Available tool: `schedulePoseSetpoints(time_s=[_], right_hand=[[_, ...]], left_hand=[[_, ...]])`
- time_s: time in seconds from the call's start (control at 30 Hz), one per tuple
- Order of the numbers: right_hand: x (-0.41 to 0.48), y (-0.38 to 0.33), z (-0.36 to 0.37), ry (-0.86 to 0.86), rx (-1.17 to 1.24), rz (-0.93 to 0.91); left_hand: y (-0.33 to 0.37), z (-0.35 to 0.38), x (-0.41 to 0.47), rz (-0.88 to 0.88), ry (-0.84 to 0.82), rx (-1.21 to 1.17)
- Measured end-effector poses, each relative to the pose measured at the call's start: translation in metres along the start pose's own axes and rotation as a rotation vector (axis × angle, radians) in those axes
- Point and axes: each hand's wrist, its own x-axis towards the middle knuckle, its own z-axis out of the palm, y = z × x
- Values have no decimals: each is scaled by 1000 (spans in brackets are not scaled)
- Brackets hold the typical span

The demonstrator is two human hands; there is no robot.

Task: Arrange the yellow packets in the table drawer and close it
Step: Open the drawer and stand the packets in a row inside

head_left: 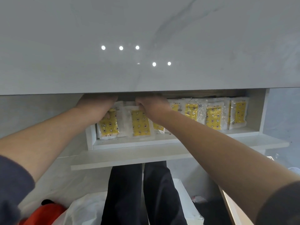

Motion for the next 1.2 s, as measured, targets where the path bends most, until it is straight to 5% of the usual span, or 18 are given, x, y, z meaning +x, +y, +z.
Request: schedulePoseSetpoints(time_s=[0.13,0.23,0.67,0.87,1.0,1.2], right_hand=[[-5,5,3,69,-119,52],[-6,6,3,90,-144,81],[-26,67,7,-49,-67,108],[-28,70,14,93,-54,-54],[-28,71,19,199,-17,32],[-23,80,6,129,-8,60]], left_hand=[[-4,-5,3,126,-178,384],[-9,5,-2,314,-55,585],[38,55,-3,252,56,393],[59,63,-1,276,144,360],[69,67,2,304,241,371],[65,67,9,268,192,262]])
